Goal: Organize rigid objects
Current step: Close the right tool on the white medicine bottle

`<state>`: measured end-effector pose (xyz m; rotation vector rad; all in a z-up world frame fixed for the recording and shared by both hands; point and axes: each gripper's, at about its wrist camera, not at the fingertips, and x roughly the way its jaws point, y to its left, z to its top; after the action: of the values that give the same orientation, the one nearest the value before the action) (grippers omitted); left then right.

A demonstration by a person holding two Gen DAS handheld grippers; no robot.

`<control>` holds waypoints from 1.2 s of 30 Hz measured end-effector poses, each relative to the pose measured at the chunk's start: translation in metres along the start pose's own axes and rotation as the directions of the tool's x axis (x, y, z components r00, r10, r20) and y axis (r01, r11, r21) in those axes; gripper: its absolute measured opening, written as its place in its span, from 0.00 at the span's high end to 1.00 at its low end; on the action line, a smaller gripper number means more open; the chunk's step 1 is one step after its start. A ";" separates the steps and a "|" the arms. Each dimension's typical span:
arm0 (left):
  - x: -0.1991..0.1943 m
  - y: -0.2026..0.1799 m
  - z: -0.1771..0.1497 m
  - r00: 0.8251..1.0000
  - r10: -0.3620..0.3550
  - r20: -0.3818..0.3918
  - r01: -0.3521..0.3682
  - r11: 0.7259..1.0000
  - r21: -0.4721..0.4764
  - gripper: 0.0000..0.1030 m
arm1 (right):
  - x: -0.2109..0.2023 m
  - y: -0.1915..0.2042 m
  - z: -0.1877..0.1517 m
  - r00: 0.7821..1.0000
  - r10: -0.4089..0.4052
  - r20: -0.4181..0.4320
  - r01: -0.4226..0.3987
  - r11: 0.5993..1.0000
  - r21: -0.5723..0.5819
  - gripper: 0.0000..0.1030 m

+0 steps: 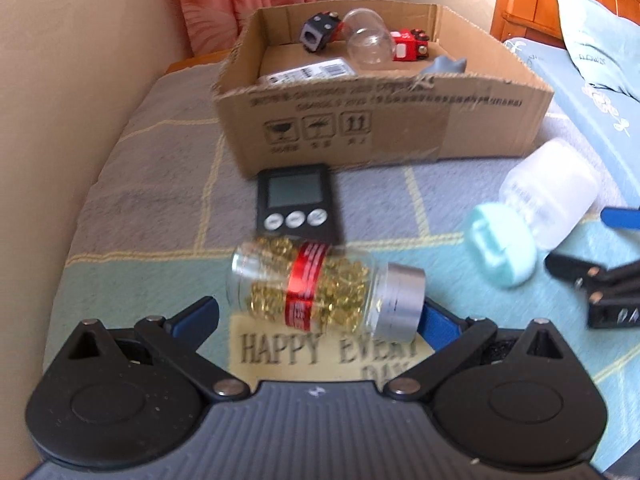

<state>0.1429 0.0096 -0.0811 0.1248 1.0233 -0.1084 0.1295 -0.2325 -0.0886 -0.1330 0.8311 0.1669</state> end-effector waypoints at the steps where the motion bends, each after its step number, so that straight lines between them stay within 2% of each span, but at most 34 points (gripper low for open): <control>1: 0.001 0.002 -0.002 1.000 -0.001 0.000 0.001 1.000 -0.002 0.01 | 0.000 -0.001 -0.001 1.000 0.005 0.004 -0.005 1.000 -0.006 0.00; 11: 0.013 0.011 -0.006 0.997 -0.059 0.041 0.059 0.998 -0.011 0.01 | 0.001 0.001 0.002 1.000 0.007 -0.014 -0.007 1.000 -0.009 0.00; 18: 0.008 0.008 -0.002 0.994 -0.047 0.096 0.047 0.999 -0.006 0.01 | 0.002 0.003 0.005 1.000 -0.004 -0.026 0.004 1.000 0.002 0.00; 21: 0.006 0.006 -0.004 0.993 -0.046 0.111 0.046 0.999 0.004 0.04 | 0.003 0.003 0.006 0.999 -0.005 -0.035 0.005 1.000 0.001 0.00; 22: 0.006 0.006 -0.005 0.992 -0.053 0.114 0.052 0.999 0.007 0.08 | 0.003 0.003 0.007 0.999 -0.002 -0.038 0.002 1.000 -0.002 0.00; 26: 0.004 0.005 -0.006 0.991 -0.058 0.121 0.056 0.998 0.019 0.08 | 0.002 0.006 0.010 0.999 -0.013 -0.046 0.011 0.999 -0.038 0.00; 36: 0.003 0.004 -0.005 0.990 -0.052 0.127 0.048 0.998 0.036 0.07 | -0.010 0.006 0.028 1.000 0.025 -0.013 -0.026 0.998 -0.051 0.00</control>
<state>0.1408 0.0138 -0.0863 0.1205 0.8968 -0.1768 0.1425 -0.2221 -0.0628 -0.1719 0.8414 0.2117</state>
